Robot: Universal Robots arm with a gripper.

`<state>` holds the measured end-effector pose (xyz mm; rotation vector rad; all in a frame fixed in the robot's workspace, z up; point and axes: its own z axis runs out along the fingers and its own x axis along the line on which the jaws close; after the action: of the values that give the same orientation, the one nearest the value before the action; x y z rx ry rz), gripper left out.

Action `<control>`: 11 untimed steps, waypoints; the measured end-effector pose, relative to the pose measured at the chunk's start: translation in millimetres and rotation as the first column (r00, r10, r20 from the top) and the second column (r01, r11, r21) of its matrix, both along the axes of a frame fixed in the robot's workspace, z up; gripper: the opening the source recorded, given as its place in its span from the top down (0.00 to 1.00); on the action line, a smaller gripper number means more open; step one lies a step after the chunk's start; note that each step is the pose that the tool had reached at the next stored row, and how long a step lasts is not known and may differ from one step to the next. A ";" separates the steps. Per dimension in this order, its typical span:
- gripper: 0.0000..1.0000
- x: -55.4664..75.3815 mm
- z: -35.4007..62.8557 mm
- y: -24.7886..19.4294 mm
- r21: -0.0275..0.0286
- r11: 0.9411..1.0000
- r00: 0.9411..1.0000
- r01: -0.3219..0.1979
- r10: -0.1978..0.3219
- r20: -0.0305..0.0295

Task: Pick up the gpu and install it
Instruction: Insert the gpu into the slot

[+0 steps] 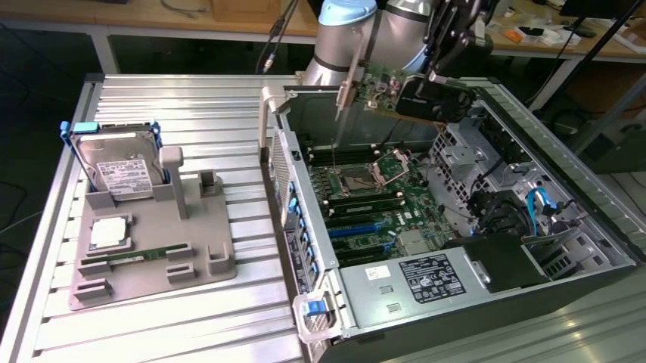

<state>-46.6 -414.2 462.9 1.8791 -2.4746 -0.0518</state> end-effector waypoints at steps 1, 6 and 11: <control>0.73 0.0 -0.2 0.0 0.000 1.000 1.000 -0.019 0.019 0.000; 0.73 0.4 -3.4 -0.3 0.000 0.997 0.997 -0.082 0.082 0.000; 0.73 0.5 -12.6 -2.4 0.000 0.996 0.996 -0.091 0.091 0.000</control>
<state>-46.1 -416.6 450.2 1.9890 -2.3851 -0.0491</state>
